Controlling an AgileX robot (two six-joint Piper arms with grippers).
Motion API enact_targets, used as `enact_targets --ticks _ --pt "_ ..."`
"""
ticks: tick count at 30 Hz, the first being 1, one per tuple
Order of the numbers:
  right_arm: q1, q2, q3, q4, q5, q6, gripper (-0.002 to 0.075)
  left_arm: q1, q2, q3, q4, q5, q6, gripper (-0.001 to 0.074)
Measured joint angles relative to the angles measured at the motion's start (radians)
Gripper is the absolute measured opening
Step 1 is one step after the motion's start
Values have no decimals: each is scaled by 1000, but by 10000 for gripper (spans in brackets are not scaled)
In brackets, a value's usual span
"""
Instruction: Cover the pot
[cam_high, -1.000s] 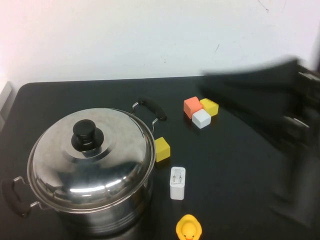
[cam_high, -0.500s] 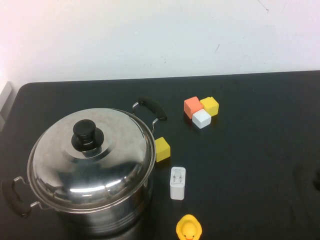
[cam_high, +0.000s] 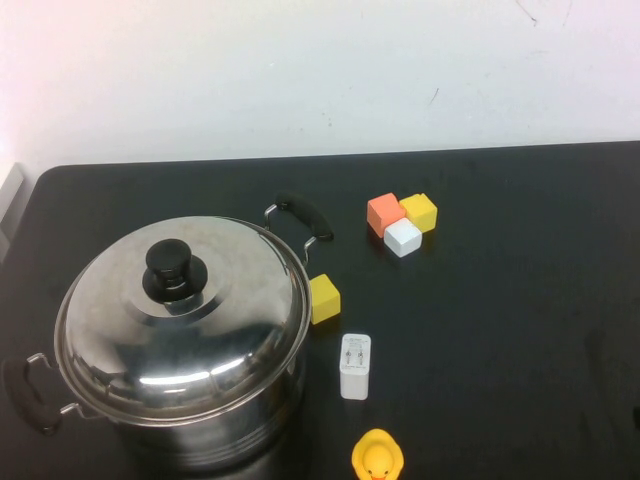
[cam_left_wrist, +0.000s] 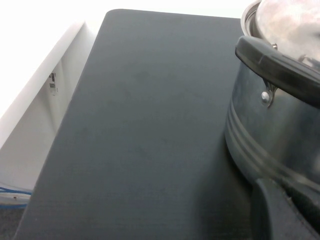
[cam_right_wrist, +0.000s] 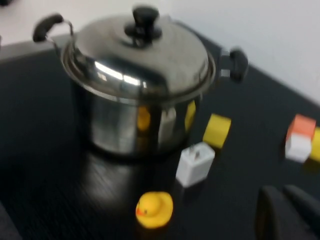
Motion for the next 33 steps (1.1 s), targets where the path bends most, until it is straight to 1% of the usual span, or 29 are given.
enact_targets --ticks 2,5,8,10,14,18,22,28,31,33 --pt "-17 -2 45 -18 -25 53 -1 0 0 0 0 0 0 -2" --pt "-99 -5 114 -27 -108 86 -2 0 0 0 0 0 0 -2" --pt "-218 -20 182 -33 -229 94 -2 0 0 0 0 0 0 -2" --pt "-316 -33 230 -34 -298 97 -2 0 0 0 0 0 0 -2" --pt "-507 -57 327 -2 -379 99 -2 0 0 0 0 0 0 -2" --pt "-711 -102 421 56 -401 99 -2 0 0 0 0 0 0 -2" --pt "-853 -200 491 75 -405 99 -2 0 0 0 0 0 0 -3" --pt "-1039 -388 552 79 -412 99 -2 0 0 0 0 0 0 -2" --pt "-1105 -452 574 81 -412 99 -2 0 0 0 0 0 0 -2" --pt "-1132 -477 574 81 -391 99 -2 0 0 0 0 0 0 -2"
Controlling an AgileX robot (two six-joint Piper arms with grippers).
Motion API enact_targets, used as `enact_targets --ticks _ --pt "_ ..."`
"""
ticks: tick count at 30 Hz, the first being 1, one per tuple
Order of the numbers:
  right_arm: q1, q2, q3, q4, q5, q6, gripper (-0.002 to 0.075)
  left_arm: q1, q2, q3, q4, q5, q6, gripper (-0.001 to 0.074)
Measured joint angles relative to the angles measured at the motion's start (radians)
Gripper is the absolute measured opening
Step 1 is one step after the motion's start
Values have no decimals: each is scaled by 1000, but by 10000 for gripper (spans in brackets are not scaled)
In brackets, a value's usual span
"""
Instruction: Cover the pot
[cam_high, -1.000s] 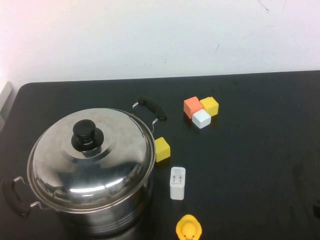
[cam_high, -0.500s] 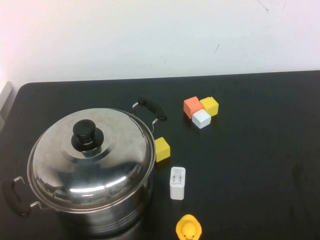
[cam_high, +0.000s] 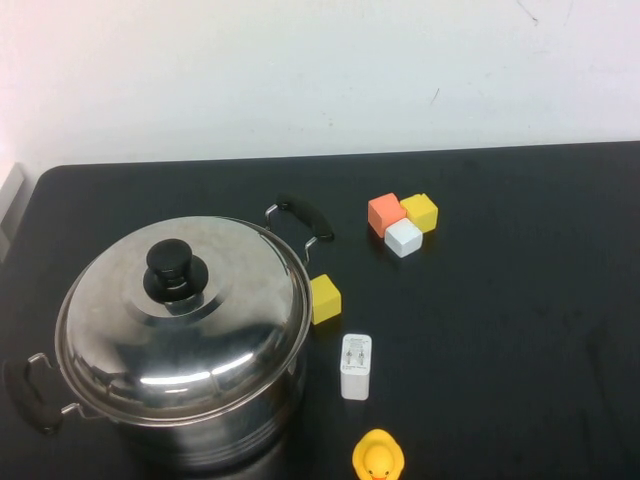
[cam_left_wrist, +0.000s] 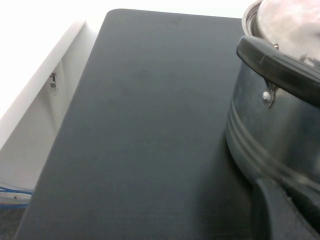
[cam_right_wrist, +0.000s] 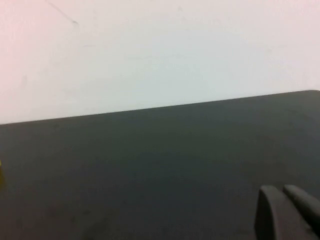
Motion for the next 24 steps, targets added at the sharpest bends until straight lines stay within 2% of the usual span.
enact_targets --ticks 5,13,17,21,24 --pt "-7 -40 2 0 27 0 -2 0 0 0 0 0 0 -2" --pt "153 -82 2 124 171 0 -2 0 0 0 0 0 0 -2" --pt "185 -82 2 145 261 -11 -2 0 0 0 0 0 0 -2" --pt "188 -82 -2 205 295 -113 -2 0 0 0 0 0 0 -2" --pt "188 -82 -2 276 303 -259 -2 0 0 0 0 0 0 -2"
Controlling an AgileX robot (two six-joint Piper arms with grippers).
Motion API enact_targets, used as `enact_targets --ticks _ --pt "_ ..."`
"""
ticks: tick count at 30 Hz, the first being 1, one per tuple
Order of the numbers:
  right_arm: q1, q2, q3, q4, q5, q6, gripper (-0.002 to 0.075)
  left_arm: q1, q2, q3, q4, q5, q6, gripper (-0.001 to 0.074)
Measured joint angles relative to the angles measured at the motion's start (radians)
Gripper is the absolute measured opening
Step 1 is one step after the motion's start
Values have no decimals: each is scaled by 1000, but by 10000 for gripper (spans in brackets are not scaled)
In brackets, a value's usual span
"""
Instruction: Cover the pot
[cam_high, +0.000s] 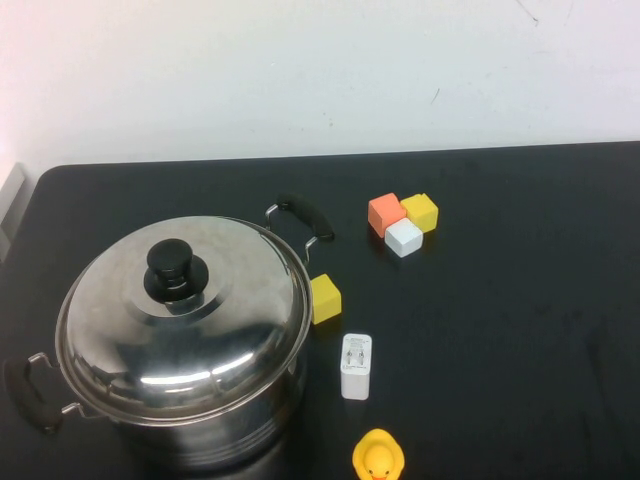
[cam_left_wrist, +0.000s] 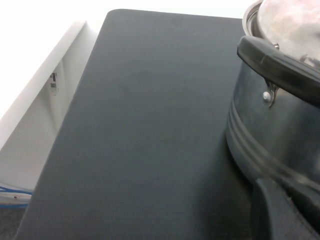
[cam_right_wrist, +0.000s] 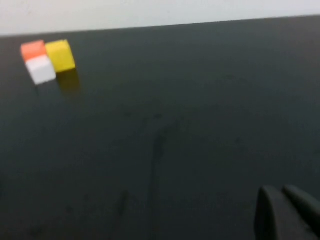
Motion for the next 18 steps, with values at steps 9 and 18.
enact_targets --ticks 9,18 --pt "2 0 -4 36 16 -100 -2 0 0 0 0 0 0 -2" --pt "2 0 -6 40 26 -102 -2 0 0 0 0 0 0 -2"
